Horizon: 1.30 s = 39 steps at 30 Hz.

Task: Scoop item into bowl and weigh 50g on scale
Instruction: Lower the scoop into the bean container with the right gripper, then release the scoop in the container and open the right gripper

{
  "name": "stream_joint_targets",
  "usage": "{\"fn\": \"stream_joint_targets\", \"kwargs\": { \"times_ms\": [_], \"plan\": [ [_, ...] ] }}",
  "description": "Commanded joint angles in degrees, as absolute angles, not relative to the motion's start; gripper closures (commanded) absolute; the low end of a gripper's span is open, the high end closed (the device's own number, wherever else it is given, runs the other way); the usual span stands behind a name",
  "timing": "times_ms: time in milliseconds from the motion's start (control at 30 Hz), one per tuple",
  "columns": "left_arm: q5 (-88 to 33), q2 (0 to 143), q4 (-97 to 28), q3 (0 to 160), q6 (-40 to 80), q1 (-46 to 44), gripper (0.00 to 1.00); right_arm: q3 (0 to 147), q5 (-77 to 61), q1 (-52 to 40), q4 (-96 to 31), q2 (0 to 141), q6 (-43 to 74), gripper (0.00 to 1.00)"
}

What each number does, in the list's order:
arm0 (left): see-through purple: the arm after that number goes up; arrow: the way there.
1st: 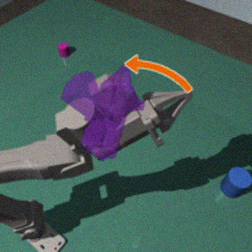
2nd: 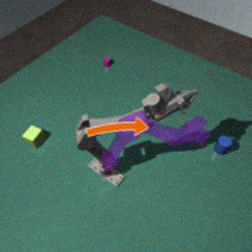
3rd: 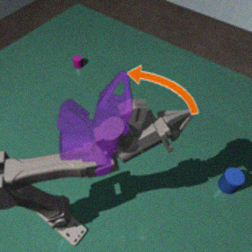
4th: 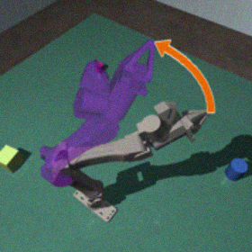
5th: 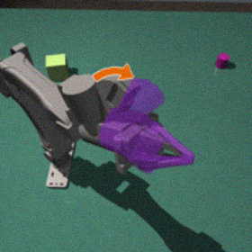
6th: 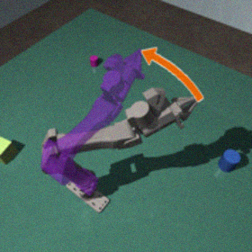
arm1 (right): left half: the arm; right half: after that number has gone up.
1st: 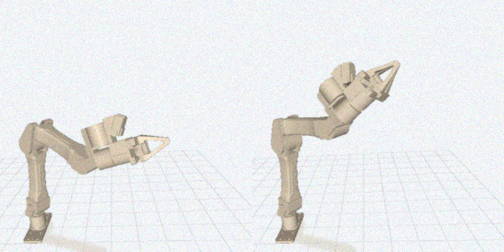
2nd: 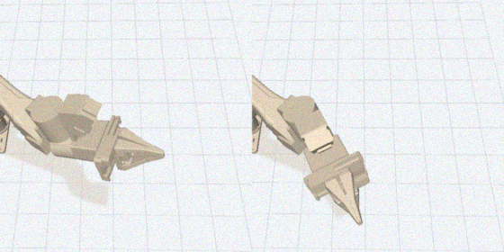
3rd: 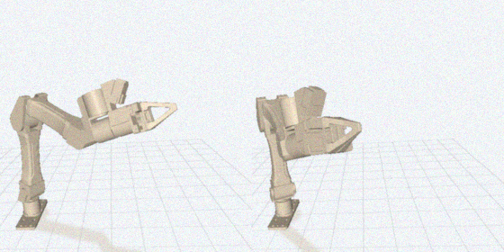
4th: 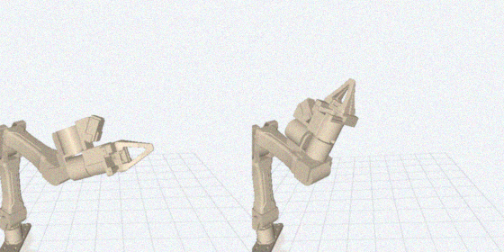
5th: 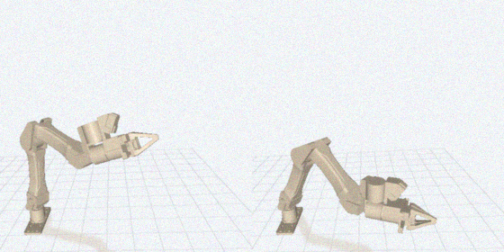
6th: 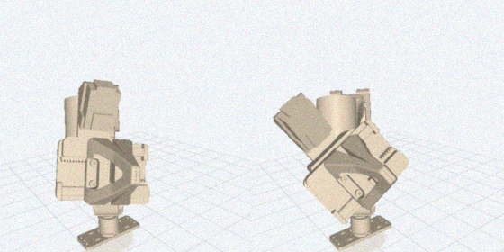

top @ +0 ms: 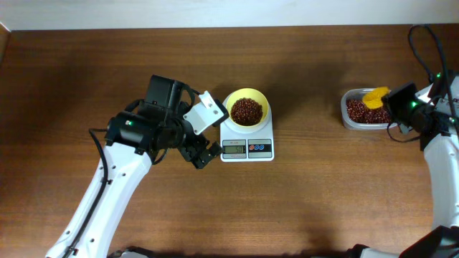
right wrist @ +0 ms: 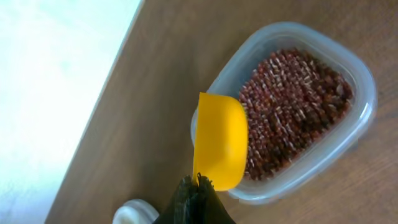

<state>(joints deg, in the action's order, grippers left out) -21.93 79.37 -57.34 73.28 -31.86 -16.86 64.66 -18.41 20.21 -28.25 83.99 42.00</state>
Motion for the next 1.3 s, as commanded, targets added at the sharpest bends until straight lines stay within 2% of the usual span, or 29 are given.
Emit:
{"fn": "stream_joint_targets", "kwargs": {
  "times_ms": [0, 100, 567, 633, 733, 900, 967, 1067, 1167, 1267],
  "plan": [
    [-22.72, 78.89, -57.28, 72.88, -31.51, -16.88, 0.01, 59.35, -19.73, 20.23, -21.91, 82.96, 42.13, 0.96],
    [-22.72, 78.89, -57.25, 72.88, -31.51, -16.88, 0.01, 55.92, -21.32, 20.23, -16.45, 82.96, 42.5, 0.96],
    [-22.72, 78.89, -57.25, 72.9, -31.51, -16.88, 0.01, 53.87, -18.61, 20.27, -19.05, 82.98, 42.02, 0.95],
    [-22.72, 78.89, -57.25, 72.88, -31.51, -16.88, 0.01, 53.87, -18.04, 20.27, -19.03, 82.98, 42.04, 0.87],
    [-22.72, 78.89, -57.28, 72.88, -31.51, -16.88, 0.01, 53.89, -17.76, 20.27, -19.03, 82.98, 42.04, 0.84],
    [-22.72, 78.89, -57.25, 72.88, -31.51, -16.88, 0.01, 53.89, -17.76, 20.27, -19.05, 82.98, 42.04, 0.72],
    [-22.72, 78.89, -57.28, 72.88, -31.51, -16.88, 0.01, 53.87, -17.78, 20.27, -19.05, 82.98, 42.06, 0.57],
    [-22.72, 78.89, -57.25, 72.9, -31.51, -16.88, 0.01, 53.87, -17.76, 20.27, -19.07, 82.98, 42.04, 0.43],
    [-22.72, 78.89, -57.28, 72.88, -31.51, -16.88, 0.01, 53.89, -17.74, 20.27, -19.07, 82.98, 42.04, 0.32],
    [-22.72, 78.89, -57.25, 72.88, -31.51, -16.88, 0.01, 53.87, -17.76, 20.27, -19.11, 82.98, 42.04, 0.29]
  ]
}}
